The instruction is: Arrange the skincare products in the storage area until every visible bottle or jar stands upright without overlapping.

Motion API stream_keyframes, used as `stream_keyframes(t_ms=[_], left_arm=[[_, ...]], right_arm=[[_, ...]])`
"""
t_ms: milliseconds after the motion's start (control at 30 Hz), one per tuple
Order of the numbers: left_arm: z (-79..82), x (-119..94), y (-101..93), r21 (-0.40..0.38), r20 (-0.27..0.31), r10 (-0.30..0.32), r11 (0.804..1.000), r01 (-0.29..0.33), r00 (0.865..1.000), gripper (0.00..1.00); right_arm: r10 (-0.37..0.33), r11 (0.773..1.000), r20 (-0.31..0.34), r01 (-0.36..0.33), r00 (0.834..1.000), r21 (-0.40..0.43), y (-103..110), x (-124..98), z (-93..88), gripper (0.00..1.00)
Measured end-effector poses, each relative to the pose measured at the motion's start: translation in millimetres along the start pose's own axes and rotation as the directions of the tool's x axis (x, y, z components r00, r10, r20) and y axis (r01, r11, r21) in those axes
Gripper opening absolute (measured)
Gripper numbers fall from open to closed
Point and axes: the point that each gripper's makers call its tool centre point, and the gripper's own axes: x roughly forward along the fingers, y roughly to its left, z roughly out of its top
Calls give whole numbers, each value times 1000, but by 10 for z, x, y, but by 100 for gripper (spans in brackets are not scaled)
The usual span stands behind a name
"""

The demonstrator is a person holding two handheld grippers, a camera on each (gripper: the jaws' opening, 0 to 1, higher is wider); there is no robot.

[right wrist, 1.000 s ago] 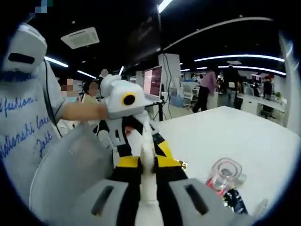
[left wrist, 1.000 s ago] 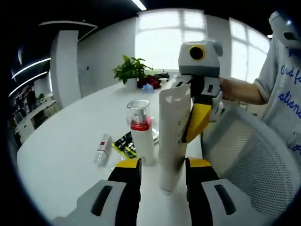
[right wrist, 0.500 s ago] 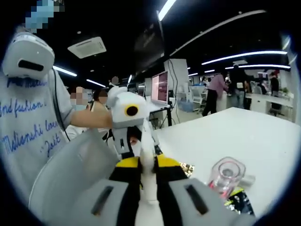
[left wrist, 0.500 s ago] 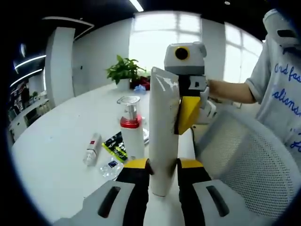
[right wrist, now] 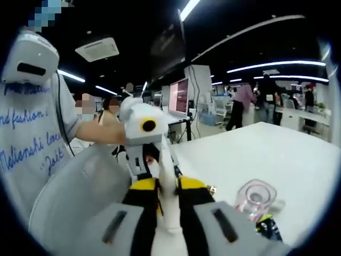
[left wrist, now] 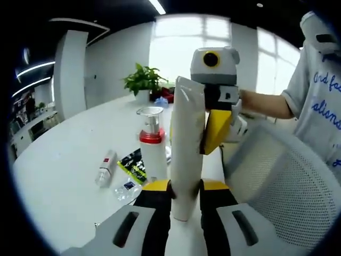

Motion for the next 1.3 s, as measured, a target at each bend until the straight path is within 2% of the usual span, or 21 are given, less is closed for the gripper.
stream_keyframes(t_ms=[200,433,500,600,633,700,867,933,967,1033,1133,1167,1233,1267,1300], left_arm=[[14,18,32,3,6,10,1000,-10,1000,15],[16,25,98,-9,7,26,1000,-26,1000,15],[3,23,116,-12,5,30,999,-30,1000,14],[-3,36,153,-13,2,38,999,-38,999,14],[-4,43,163,-14,2,39,999,-39,999,14],[-11,63,189,-17,2,44,999,-44,999,14],[-25,103,234,-29,4,54,998,-54,999,14],[-23,115,250,-35,8,59,998,-59,998,14],[-27,122,261,-33,7,64,997,-64,998,14],[-42,138,275,-29,-2,71,997,-71,997,14],[-57,151,282,-29,-7,74,997,-74,997,14],[-54,155,283,-29,-6,74,997,-74,997,14],[-46,164,290,-30,-3,76,997,-76,997,14],[-43,168,304,-29,-2,81,996,-81,997,14],[-41,170,311,-29,-1,82,996,-82,997,14]], right_arm=[[-6,999,-95,1,995,-52,-40,13,6,16],[-5,994,-191,-17,982,-109,-127,-3,76,15],[6,993,-228,-34,974,-117,-132,-17,90,16],[21,984,-309,-75,951,-164,-139,-19,73,18],[21,982,-347,-85,938,-168,-149,-20,55,19],[10,977,-388,-92,922,-193,-166,-10,49,18],[21,967,-503,-146,864,-211,-189,3,65,19],[12,965,-543,-153,840,-215,-221,26,68,18],[29,961,-575,-181,818,-209,-210,28,51,19],[20,952,-598,-198,801,-233,-236,66,66,18],[32,949,-634,-223,773,-224,-226,108,77,18],[32,946,-651,-234,759,-226,-228,108,64,18],[14,935,-697,-256,717,-245,-265,101,8,18],[6,931,-711,-264,703,-253,-282,103,-18,17],[8,932,-717,-266,697,-248,-284,118,-40,17]])
